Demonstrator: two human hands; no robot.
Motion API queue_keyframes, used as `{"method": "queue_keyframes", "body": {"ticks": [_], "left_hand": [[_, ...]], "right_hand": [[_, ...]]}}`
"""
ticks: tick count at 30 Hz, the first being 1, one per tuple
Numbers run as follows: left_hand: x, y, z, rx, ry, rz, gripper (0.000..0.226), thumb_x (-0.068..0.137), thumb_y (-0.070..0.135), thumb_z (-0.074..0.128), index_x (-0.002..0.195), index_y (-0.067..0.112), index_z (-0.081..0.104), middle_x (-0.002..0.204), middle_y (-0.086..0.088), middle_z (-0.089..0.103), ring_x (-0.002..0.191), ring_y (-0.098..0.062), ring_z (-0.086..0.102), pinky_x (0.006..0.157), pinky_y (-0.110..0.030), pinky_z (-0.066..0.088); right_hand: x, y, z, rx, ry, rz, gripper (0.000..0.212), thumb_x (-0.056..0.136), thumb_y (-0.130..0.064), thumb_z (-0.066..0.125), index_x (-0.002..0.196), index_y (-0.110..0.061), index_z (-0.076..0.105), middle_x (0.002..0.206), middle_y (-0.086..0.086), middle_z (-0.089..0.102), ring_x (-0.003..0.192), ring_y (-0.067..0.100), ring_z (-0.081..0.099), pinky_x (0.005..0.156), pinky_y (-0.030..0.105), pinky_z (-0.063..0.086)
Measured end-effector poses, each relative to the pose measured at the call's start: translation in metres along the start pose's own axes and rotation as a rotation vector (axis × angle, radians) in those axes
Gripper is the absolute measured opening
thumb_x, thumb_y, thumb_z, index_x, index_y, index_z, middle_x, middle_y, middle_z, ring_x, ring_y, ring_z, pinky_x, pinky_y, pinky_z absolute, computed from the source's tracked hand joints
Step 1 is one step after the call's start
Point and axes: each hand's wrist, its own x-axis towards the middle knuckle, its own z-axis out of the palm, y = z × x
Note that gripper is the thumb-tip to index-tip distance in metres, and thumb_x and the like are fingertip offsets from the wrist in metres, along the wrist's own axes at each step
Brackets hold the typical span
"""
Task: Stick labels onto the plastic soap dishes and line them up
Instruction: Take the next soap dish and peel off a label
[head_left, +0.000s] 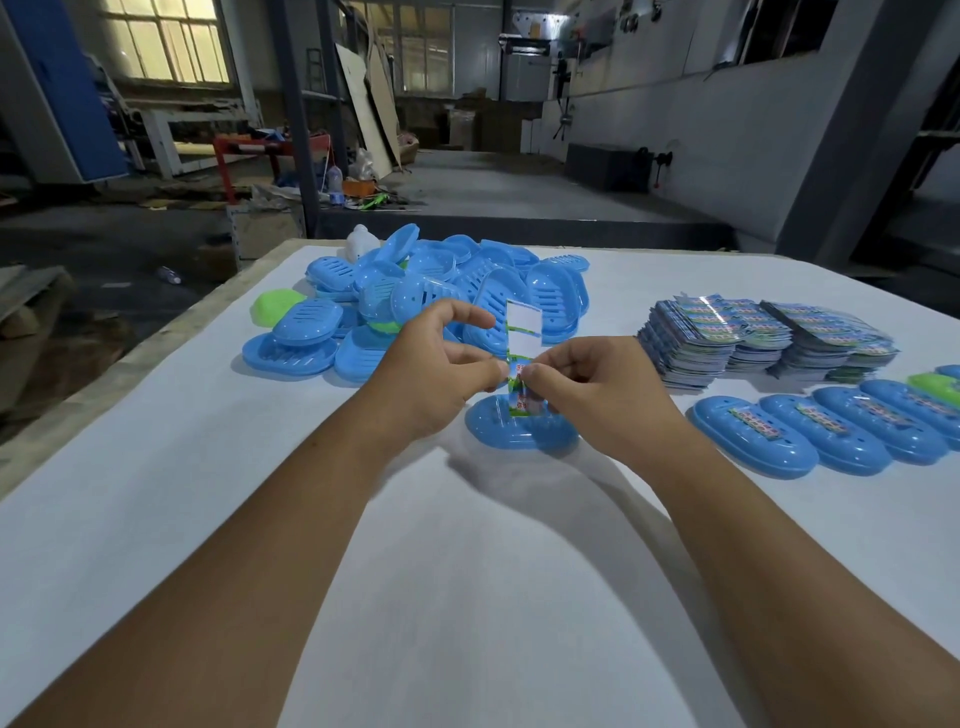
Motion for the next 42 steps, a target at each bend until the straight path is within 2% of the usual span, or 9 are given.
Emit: {"method": "queue_keyframes", "body": {"ticks": [3,11,17,25,28,32,36,39,42], "left_hand": [[-0.001,0.000,0.002,0.028,-0.009,0.035,0.035,0.085,0.011,0.076,0.108,0.029,0.057,0.079,0.000,0.078,0.079,-0.012,0.074,0.078,-0.025,0.050],[-0.005,-0.001,0.009,0.162,0.032,0.170,0.030,0.087,0.016,0.074,0.102,0.033,0.056,0.077,0.006,0.076,0.076,-0.016,0.072,0.080,-0.038,0.059],[-0.006,-0.003,0.013,0.275,0.079,0.255,0.029,0.085,0.017,0.074,0.094,0.037,0.055,0.075,0.016,0.074,0.071,-0.004,0.069,0.074,-0.028,0.057],[-0.005,-0.005,0.016,0.280,0.081,0.281,0.030,0.085,0.015,0.072,0.093,0.037,0.053,0.077,0.015,0.073,0.072,-0.004,0.069,0.073,-0.023,0.055],[-0.004,-0.006,0.015,0.277,0.093,0.282,0.029,0.085,0.016,0.072,0.093,0.036,0.052,0.075,0.014,0.073,0.071,-0.005,0.068,0.072,-0.025,0.056],[-0.002,-0.007,0.014,0.246,0.109,0.251,0.029,0.085,0.017,0.072,0.093,0.036,0.052,0.073,0.010,0.072,0.067,-0.007,0.067,0.068,-0.021,0.055],[0.001,-0.007,0.011,0.238,0.142,0.156,0.028,0.082,0.014,0.067,0.092,0.034,0.050,0.073,0.001,0.070,0.061,-0.012,0.061,0.063,-0.026,0.051],[0.005,-0.010,0.005,0.282,0.150,0.047,0.025,0.083,0.014,0.063,0.092,0.032,0.049,0.065,0.005,0.066,0.051,-0.001,0.051,0.052,-0.021,0.043],[0.008,-0.013,0.001,0.338,0.149,-0.045,0.021,0.086,0.016,0.061,0.090,0.031,0.047,0.070,0.005,0.062,0.055,-0.006,0.051,0.052,-0.025,0.037]], "right_hand": [[-0.002,-0.002,0.001,-0.004,-0.028,-0.004,0.011,0.077,-0.039,0.069,0.075,-0.033,0.078,0.068,-0.004,0.076,0.062,0.010,0.067,0.075,0.052,0.059],[-0.007,-0.009,-0.001,-0.082,0.001,-0.018,0.013,0.076,-0.033,0.067,0.069,-0.031,0.078,0.065,0.003,0.074,0.069,0.033,0.071,0.062,0.044,0.057],[-0.009,-0.009,0.001,-0.121,0.012,-0.025,0.014,0.074,-0.035,0.065,0.068,-0.031,0.077,0.063,-0.001,0.073,0.068,0.028,0.071,0.062,0.045,0.059],[-0.008,-0.008,0.002,-0.128,0.024,-0.016,0.015,0.074,-0.034,0.064,0.068,-0.029,0.076,0.060,-0.004,0.072,0.063,0.019,0.072,0.050,0.029,0.051],[-0.008,-0.010,0.002,-0.095,0.024,0.009,0.016,0.078,-0.033,0.067,0.068,-0.027,0.077,0.062,-0.003,0.073,0.064,0.020,0.072,0.051,0.033,0.054],[-0.006,-0.010,0.000,-0.070,0.041,0.039,0.019,0.085,-0.024,0.071,0.068,-0.016,0.077,0.063,0.000,0.073,0.064,0.023,0.072,0.051,0.031,0.051],[-0.005,-0.009,-0.004,-0.074,0.022,0.061,0.020,0.087,-0.020,0.067,0.069,-0.018,0.075,0.063,0.003,0.073,0.056,0.013,0.064,0.045,0.029,0.048],[-0.002,-0.007,-0.010,-0.076,-0.001,0.096,0.024,0.087,-0.018,0.064,0.065,-0.018,0.074,0.064,0.003,0.073,0.056,0.013,0.063,0.043,0.026,0.047],[-0.001,-0.005,-0.015,-0.064,-0.014,0.135,0.024,0.085,-0.018,0.064,0.064,-0.019,0.074,0.065,0.003,0.073,0.056,0.014,0.063,0.043,0.025,0.046]]}}
